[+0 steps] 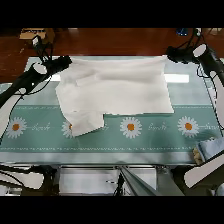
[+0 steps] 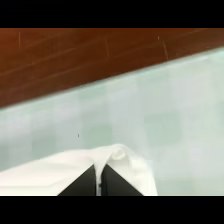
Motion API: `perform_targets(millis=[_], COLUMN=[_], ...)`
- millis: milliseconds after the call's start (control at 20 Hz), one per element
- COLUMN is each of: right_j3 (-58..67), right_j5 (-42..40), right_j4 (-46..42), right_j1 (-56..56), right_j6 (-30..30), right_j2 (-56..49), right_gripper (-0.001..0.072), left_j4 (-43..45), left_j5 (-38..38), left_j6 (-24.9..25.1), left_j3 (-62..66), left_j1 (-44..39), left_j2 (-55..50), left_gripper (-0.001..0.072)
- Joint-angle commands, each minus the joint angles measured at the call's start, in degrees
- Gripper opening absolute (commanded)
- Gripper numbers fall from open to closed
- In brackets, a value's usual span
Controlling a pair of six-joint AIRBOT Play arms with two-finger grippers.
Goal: Fold the shirts.
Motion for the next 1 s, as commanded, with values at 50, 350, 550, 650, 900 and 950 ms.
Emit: perform_targets(millis=[50, 350, 550, 650, 900, 950], right_j3=[0.02, 0.02, 0.0, 0.0, 0.02, 0.04], right_j5=[11.78, 22.67, 23.37, 23.98, 27.36, 28.89], right_j4=[-2.36, -8.31, -8.98, -8.96, -9.27, -10.12], right_j1=[-0.17, -0.15, -0.02, -0.02, -0.31, -0.76], right_j6=[1.64, 1.66, 1.68, 1.75, -0.13, -2.51], right_j2=[1.77, 5.4, 4.66, 4.28, 4.61, 5.73], right_gripper=[0.0026, 0.0026, 0.0026, 0.0027, 0.0291, 0.031], left_j4=[0.04, 8.28, 12.7, 12.66, 12.72, 13.38], left_j5=[-18.99, -40.52, -41.44, -41.27, -44.76, -48.35], left_j6=[-1.51, -5.16, -5.16, -5.16, -5.09, -5.07], left_j3=[0.81, 0.79, 0.68, 0.68, 2.01, 3.39], left_j1=[2.36, 9.57, 10.1, 9.7, 10.27, 11.3], left_j2=[2.16, 6.54, 5.16, 4.24, 4.26, 4.85], left_gripper=[0.0032, 0.0031, 0.0032, 0.0032, 0.0327, 0.0348])
